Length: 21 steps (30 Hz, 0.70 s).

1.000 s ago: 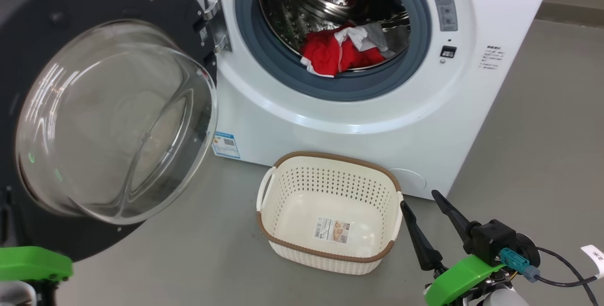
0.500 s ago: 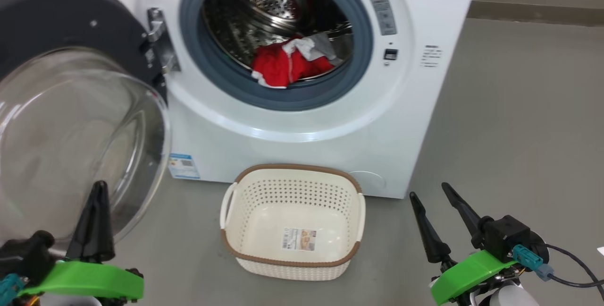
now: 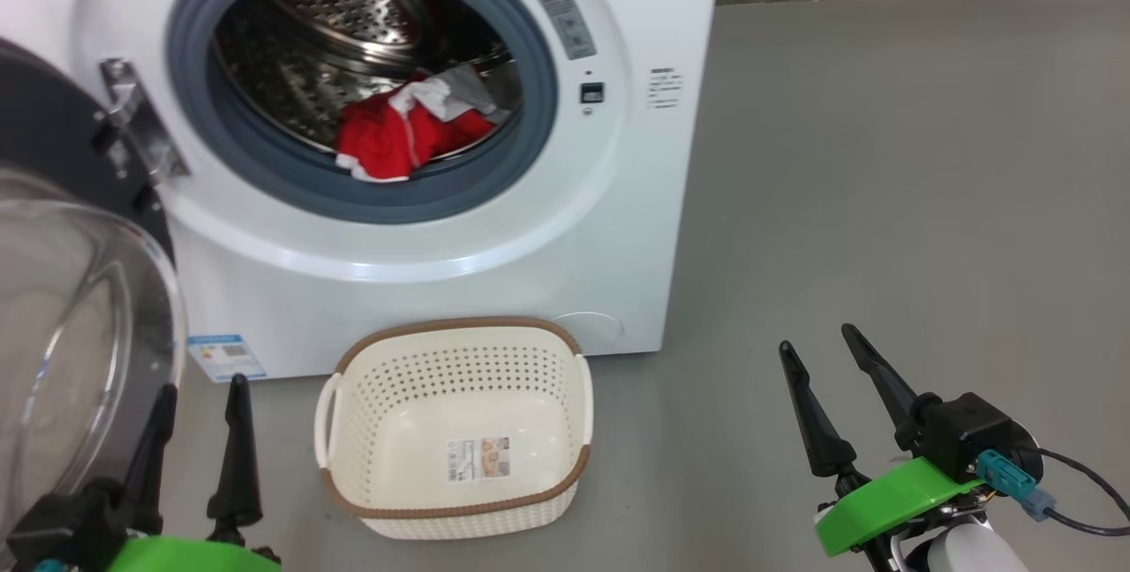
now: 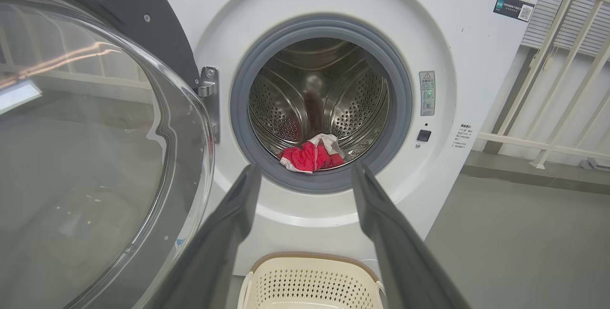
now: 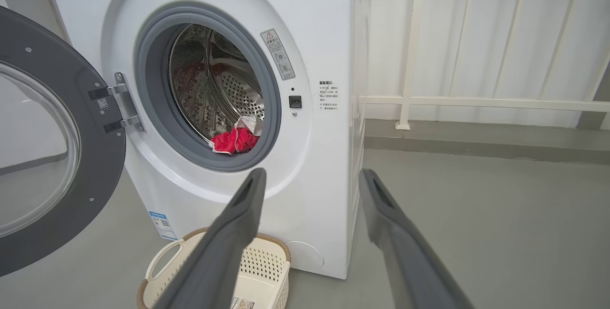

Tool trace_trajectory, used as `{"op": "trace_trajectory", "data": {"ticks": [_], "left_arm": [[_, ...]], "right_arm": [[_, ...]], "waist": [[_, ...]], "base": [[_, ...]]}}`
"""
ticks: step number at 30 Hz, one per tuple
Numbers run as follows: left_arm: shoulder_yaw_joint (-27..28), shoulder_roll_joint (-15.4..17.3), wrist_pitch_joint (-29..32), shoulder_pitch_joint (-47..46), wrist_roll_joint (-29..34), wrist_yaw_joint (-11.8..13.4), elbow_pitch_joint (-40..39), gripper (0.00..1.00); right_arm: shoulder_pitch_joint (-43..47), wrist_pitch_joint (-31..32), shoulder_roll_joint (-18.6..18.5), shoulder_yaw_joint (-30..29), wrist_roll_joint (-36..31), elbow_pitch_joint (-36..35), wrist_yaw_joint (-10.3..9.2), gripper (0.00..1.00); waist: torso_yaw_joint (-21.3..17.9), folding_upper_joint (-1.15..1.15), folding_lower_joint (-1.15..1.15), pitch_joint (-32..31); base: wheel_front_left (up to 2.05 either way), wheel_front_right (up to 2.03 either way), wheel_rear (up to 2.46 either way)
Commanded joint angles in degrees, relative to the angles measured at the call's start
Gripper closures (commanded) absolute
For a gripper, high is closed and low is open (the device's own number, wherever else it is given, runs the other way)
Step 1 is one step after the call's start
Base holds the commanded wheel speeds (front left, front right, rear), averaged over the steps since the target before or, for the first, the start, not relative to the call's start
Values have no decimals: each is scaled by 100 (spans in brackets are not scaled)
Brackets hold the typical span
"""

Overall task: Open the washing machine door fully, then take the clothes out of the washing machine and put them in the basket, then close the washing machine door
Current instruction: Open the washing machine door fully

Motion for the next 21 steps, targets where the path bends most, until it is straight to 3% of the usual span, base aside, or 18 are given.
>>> {"op": "trace_trajectory", "data": {"ticks": [1, 6, 12, 21], "left_arm": [[213, 130, -87, -44, 90, -11, -79, 0], [240, 96, -229, 125, 249, 8, 130, 0], [321, 2, -295, 368, 303, -231, 342, 0], [764, -394, -301, 682, 498, -392, 308, 0]], "right_arm": [[-165, -37, 8, 103, -29, -196, 37, 0], [-116, -37, 8, 42, -36, -239, 37, 0], [6, -37, 8, -55, -120, -339, 37, 0], [213, -37, 8, -200, -120, -506, 37, 0]], "waist": [[-265, 0, 0, 20], [-464, 0, 0, -17], [-589, 0, 0, -64], [-663, 0, 0, -185]], "base": [[0, 0, 0], [0, 0, 0], [0, 0, 0], [0, 0, 0]]}}
